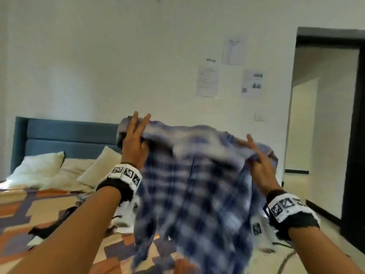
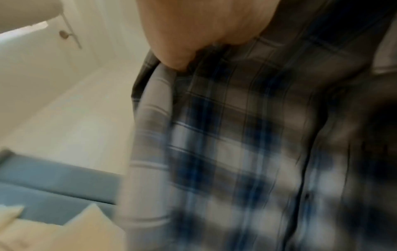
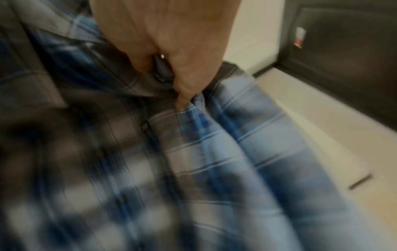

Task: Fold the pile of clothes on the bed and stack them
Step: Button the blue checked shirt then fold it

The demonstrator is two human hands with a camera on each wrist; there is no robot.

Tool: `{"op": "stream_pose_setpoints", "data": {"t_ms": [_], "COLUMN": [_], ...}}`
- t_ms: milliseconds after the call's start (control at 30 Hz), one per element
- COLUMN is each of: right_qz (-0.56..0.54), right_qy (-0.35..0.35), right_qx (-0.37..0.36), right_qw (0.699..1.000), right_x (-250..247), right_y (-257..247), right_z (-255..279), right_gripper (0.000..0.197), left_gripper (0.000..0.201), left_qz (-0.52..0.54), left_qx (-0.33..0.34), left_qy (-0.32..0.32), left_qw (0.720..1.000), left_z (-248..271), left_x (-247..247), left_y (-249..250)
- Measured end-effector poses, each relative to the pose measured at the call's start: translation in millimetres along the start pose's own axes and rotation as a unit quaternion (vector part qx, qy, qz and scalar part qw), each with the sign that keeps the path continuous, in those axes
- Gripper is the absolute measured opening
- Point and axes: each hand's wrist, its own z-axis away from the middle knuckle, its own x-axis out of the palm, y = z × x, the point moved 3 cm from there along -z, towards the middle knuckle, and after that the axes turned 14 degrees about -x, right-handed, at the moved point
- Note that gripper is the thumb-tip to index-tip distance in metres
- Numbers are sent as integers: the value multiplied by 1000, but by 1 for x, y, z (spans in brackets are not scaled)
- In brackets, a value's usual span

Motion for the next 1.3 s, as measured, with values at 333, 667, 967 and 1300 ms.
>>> {"op": "stream_pose_setpoints", "data": {"t_ms": [333,667,967,1300], "right_qz": [159,377,331,220], "right_qy": [-493,-210,-324,-593], "right_qx": [356,115,51,318], "right_qw": [778,895,885,706], "right_x": [-9,-4,38,-21], "right_y": [-31,-69,-83,-30], "right_z": [108,47,99,198], "right_gripper": [34,27,20,17], "left_gripper": [14,64,18,37], "left_qz": [-240,-286,-91,52], "left_qx": [-359,-212,-160,-304], "left_qy": [-485,-252,-356,-121], "left_qw": [760,900,916,943], "left_z": [120,80,233,174], "left_x": [-28,-25,70,37], "left_y": [-35,34,97,55]}}
